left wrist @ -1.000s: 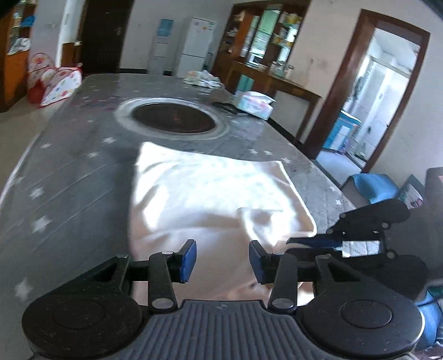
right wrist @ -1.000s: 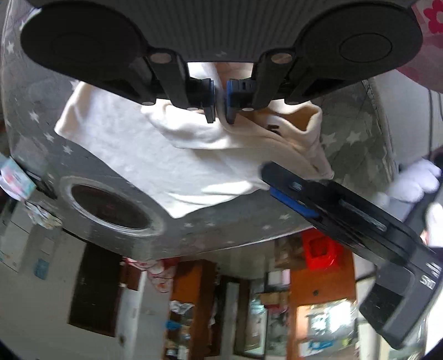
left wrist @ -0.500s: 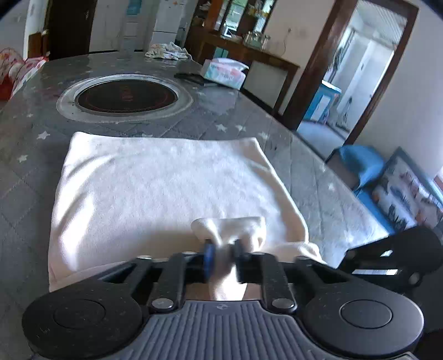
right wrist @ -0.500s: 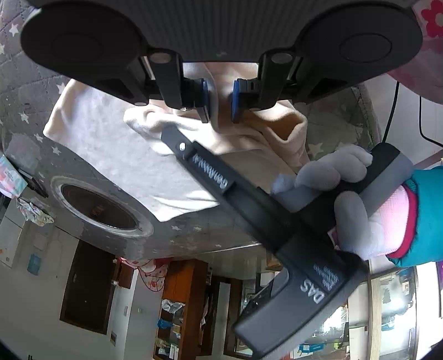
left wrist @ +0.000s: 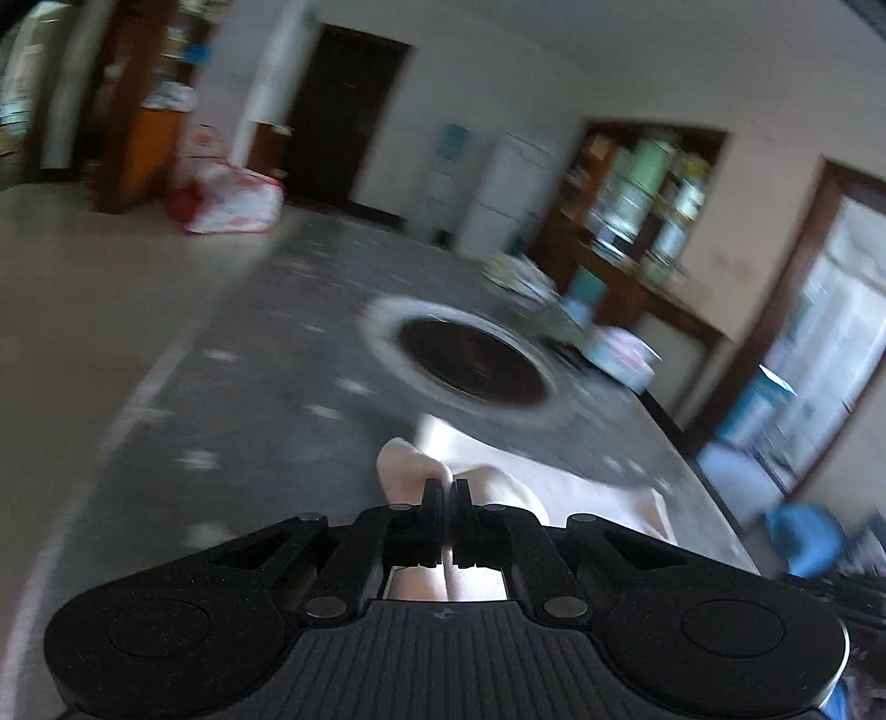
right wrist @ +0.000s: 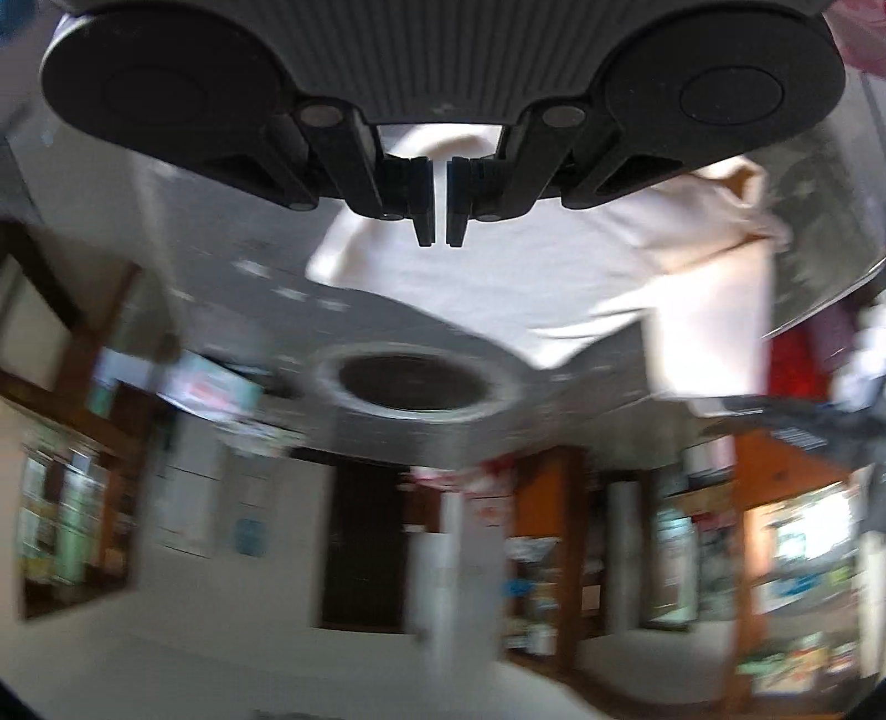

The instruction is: Fold clothes

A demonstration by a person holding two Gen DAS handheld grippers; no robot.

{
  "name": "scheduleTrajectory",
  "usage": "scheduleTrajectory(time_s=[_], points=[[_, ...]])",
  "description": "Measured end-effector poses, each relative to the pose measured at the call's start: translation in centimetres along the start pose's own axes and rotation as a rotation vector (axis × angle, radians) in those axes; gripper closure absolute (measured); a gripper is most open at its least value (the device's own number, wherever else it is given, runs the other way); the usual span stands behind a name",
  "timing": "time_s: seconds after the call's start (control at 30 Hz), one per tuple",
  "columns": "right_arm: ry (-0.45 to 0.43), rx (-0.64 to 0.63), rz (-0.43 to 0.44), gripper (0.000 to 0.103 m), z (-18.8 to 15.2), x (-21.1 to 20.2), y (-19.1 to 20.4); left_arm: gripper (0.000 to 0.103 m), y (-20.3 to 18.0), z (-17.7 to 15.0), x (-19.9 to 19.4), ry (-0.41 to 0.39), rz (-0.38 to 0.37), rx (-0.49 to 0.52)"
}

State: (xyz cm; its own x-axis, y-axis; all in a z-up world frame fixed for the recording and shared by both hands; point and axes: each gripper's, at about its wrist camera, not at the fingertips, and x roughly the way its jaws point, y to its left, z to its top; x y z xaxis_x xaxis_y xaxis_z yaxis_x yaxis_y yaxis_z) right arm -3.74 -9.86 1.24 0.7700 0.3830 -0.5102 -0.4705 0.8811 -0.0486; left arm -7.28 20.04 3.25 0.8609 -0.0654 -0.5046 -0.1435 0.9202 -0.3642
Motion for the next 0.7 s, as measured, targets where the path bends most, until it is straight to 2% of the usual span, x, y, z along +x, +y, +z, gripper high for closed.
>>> scheduleTrajectory(time_s=[0.1, 0.2, 0.27, 0.3, 0.4, 0.47, 0.53, 0.6, 0.67, 0.7], points=[[0.037, 0.023, -0.026, 0.096, -0.7, -0.8, -1.8, 0.1, 3.0, -0.3, -1.9, -0.029, 0.081, -0.058], [0.055, -0.02, 0.049, 0.093, -0.6, -0.6, -0.5, 0.1, 5.8, -1.2, -3.3, -0.035, 0.166, -0.123], [0.048, -0.069, 0.119, 0.074, -0.2, 0.0, 1.4, 0.1, 7.5, -2.0, -3.9, -0.029, 0.225, -0.161], [0.045, -0.093, 0.154, 0.07, 0.0, 0.3, 2.3, 0.1, 8.3, -2.4, -4.2, -0.022, 0.254, -0.177], [0.056, -0.155, 0.263, 0.067, 0.5, 1.9, 5.0, 0.1, 9.9, -3.6, -4.4, 0.002, 0.313, -0.208], [0.103, -0.225, 0.335, 0.059, 0.6, 3.7, 7.4, 0.1, 10.5, -4.2, -4.3, 0.012, 0.343, -0.214], [0.137, -0.299, 0.331, 0.061, 0.3, 5.1, 8.9, 0.1, 10.9, -4.6, -4.5, 0.012, 0.359, -0.225], [0.179, -0.344, 0.324, 0.069, -0.1, 6.5, 9.9, 0.1, 11.2, -4.8, -4.7, 0.01, 0.363, -0.233], [0.197, -0.35, 0.305, 0.092, -0.2, 7.3, 9.7, 0.1, 11.3, -5.0, -4.9, 0.012, 0.368, -0.233], [0.19, -0.343, 0.292, 0.092, -0.2, 7.1, 9.5, 0.1, 11.5, -5.1, -4.9, 0.014, 0.37, -0.235]])
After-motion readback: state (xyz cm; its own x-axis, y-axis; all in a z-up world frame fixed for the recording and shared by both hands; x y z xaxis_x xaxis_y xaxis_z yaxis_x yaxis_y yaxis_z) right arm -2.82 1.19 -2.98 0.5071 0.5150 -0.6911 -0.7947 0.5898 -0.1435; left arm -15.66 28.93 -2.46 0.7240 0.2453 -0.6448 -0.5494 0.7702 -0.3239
